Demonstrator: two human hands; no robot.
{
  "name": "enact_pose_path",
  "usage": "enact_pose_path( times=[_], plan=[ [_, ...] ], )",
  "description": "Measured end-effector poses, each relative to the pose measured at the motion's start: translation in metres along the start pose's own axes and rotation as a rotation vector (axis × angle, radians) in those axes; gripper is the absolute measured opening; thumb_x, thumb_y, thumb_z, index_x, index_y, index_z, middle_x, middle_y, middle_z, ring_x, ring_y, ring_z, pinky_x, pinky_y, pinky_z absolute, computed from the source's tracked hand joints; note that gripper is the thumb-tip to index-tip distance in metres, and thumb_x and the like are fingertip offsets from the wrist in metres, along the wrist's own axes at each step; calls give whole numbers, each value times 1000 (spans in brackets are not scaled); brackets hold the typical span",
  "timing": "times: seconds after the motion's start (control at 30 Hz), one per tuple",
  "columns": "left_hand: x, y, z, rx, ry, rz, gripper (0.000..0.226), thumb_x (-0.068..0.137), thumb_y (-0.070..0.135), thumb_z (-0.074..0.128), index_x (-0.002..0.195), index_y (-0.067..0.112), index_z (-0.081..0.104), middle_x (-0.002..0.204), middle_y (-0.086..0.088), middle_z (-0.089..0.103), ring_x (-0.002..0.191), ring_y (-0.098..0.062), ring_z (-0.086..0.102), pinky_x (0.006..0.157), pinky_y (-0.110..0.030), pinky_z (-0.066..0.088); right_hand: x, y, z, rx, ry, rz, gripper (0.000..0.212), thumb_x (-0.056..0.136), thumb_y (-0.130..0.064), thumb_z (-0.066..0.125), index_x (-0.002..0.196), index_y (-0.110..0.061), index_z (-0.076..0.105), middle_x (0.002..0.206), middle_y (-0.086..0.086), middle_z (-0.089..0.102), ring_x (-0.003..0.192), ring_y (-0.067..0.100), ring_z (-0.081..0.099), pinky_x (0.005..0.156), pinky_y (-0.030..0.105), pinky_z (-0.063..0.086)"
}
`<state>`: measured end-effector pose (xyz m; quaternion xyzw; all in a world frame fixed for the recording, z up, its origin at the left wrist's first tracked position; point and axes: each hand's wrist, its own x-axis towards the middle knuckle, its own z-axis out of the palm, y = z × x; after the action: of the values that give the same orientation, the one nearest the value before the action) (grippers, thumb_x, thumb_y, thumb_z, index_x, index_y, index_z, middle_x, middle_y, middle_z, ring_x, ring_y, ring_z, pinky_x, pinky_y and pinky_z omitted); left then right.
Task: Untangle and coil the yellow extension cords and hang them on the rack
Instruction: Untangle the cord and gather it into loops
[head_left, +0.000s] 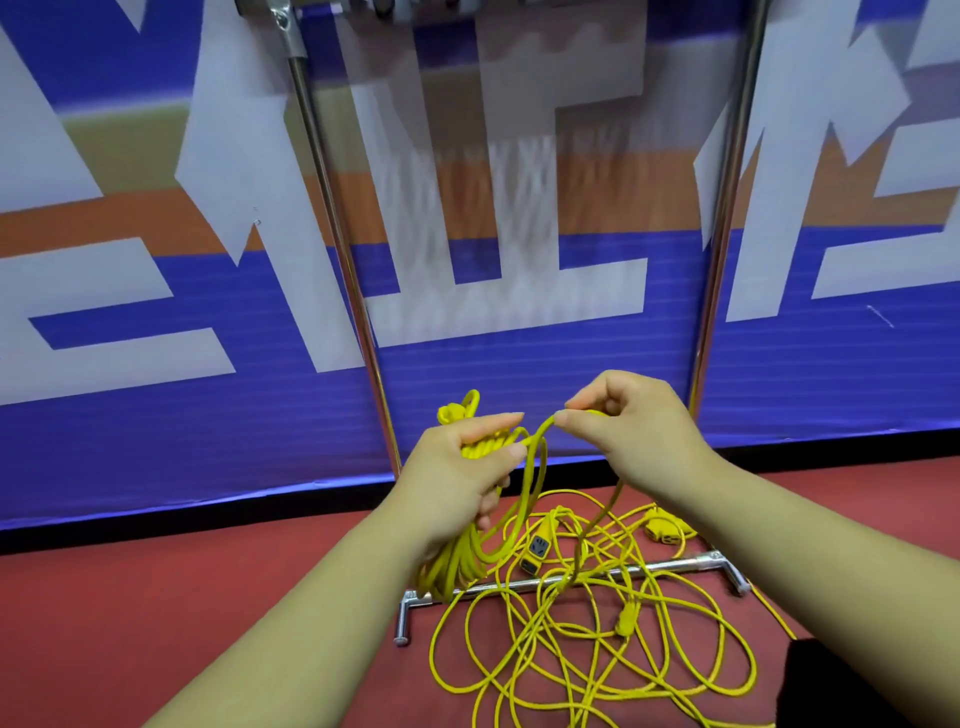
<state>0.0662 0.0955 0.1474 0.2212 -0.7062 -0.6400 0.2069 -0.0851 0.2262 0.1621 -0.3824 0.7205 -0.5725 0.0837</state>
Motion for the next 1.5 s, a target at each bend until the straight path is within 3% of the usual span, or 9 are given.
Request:
enact_pose_path(
  times=[0.1, 0.27, 0.5, 0.7, 0.9, 1.1, 1.23, 1.33, 1.5],
  plan=[
    [3, -3, 8, 13, -5, -13, 32, 95, 17, 68, 125, 27, 68, 67, -6, 52, 44, -15, 39, 42, -25, 41, 0, -3, -3, 61, -77, -18, 11, 82, -15, 79, 77, -15, 70, 57, -10, 63, 53, 1, 52, 56, 15, 41],
    [7, -7, 19, 46, -45, -32, 15, 95, 16, 68, 110, 16, 68, 68, -9, 53, 43, -16, 39, 43, -27, 42, 1, -3, -9, 132, -125, -38, 12, 82, -12, 79, 77, -17, 70, 68, 11, 68, 64, 15, 56, 65, 33, 45],
    [14, 3, 27, 15, 11, 50, 14, 95, 16, 67, 109, 11, 66, 68, -8, 55, 40, -15, 39, 40, -26, 42, 8, -2, -24, 311, -178, -7, 11, 90, -7, 69, 96, -14, 65, 74, 9, 70, 68, 12, 63, 67, 20, 51],
    [27, 12, 10, -109, 215, 146, 18, 96, 12, 65, 113, 6, 64, 65, -4, 55, 41, -14, 39, 40, -26, 40, 16, 22, -35, 404, -392, 181, 10, 97, -8, 58, 106, -13, 57, 74, 7, 65, 76, 18, 63, 82, 30, 53],
    [35, 24, -12, -310, 338, 175, 17, 99, 15, 60, 113, 7, 61, 66, -3, 54, 40, -11, 39, 39, -23, 39, 12, 52, -30, 9, -797, 168, 23, 97, -5, 58, 118, -13, 57, 85, 0, 69, 83, 15, 60, 78, 29, 45],
    [42, 22, -46, -490, 429, 164, 11, 101, 18, 59, 109, 11, 59, 68, -1, 51, 42, -8, 39, 40, -21, 38, 15, 66, -31, 64, -673, 335, 17, 95, 2, 58, 111, -3, 57, 80, 8, 71, 75, 21, 66, 76, 40, 44],
    [48, 4, -55, -308, 532, 180, 11, 100, 18, 61, 106, 9, 63, 66, -3, 53, 42, -12, 40, 42, -25, 38, 19, 63, -27, 209, -498, 404, 18, 95, 0, 60, 111, -6, 55, 81, 11, 72, 63, 18, 64, 55, 26, 49],
    [51, -7, -64, -264, 577, 169, 6, 99, 16, 62, 99, 11, 65, 63, -3, 53, 41, -13, 40, 41, -25, 38, 24, 55, -21, 314, -316, 437, 18, 94, -5, 63, 110, -12, 58, 80, 11, 71, 52, 12, 56, 44, 20, 40],
    [53, -33, -79, -217, 629, 74, 14, 100, 15, 61, 107, 4, 64, 63, -6, 51, 39, -12, 41, 39, -24, 39, 28, 45, -14, 549, -178, 501, 14, 96, -4, 53, 101, -13, 62, 76, 9, 67, 49, 11, 48, 43, 19, 32]
  ],
)
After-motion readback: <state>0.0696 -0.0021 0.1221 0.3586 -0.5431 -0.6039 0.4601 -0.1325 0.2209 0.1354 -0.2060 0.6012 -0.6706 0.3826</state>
